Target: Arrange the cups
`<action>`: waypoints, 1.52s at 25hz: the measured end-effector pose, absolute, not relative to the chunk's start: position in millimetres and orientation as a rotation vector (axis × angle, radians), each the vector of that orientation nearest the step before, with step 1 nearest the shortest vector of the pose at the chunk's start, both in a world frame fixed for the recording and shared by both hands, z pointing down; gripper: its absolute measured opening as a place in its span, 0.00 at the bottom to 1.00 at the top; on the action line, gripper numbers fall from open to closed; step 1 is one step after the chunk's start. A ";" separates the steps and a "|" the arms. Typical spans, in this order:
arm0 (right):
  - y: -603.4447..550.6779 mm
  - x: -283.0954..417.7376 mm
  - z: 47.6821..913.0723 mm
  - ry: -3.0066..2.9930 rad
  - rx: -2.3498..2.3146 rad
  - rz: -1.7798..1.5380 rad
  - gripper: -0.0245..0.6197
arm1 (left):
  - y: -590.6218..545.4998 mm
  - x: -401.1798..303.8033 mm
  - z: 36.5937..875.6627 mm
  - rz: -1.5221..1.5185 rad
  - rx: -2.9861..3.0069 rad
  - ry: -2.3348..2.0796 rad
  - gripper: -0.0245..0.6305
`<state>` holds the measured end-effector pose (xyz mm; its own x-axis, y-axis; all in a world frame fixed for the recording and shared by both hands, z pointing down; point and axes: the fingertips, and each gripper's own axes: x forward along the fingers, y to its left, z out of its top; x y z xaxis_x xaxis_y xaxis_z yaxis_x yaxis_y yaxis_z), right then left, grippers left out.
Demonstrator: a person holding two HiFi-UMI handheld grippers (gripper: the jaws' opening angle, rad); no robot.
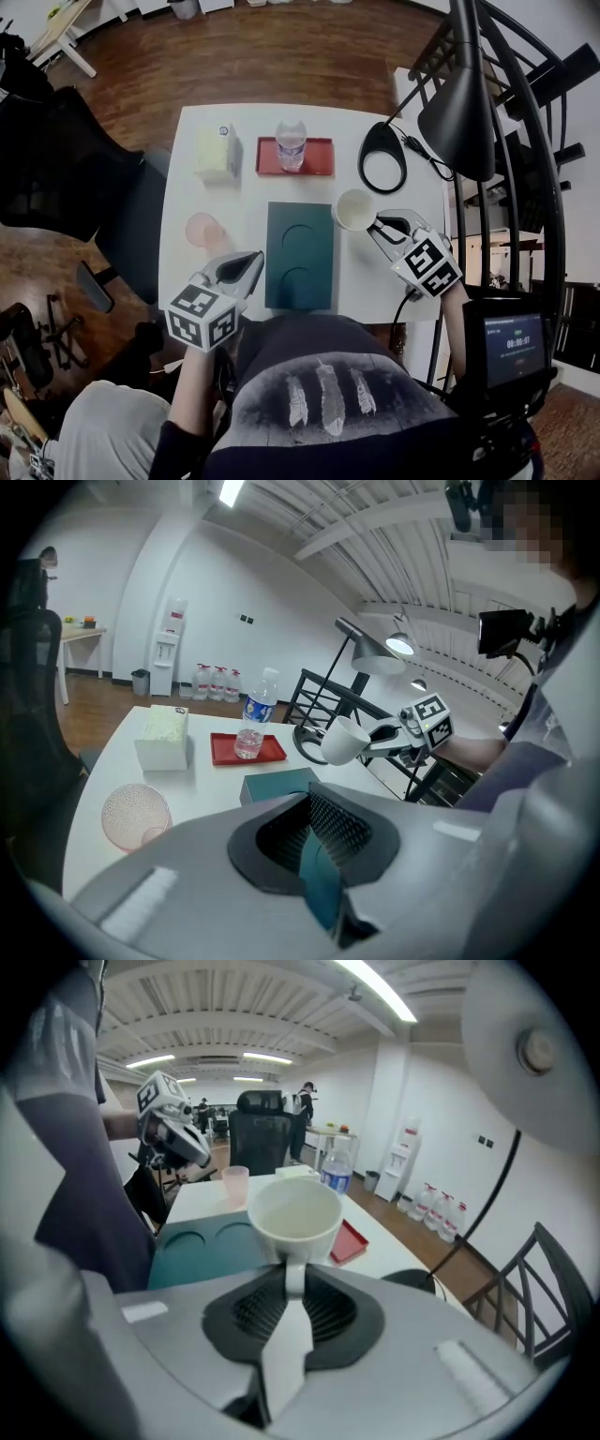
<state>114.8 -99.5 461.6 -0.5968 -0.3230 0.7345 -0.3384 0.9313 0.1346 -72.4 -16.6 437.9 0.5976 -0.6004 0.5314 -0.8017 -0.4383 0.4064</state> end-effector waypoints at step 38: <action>-52.9 25.1 487.7 -2.348 0.062 -0.019 0.11 | -11.3 -87.9 445.7 0.395 2.141 -1.142 0.06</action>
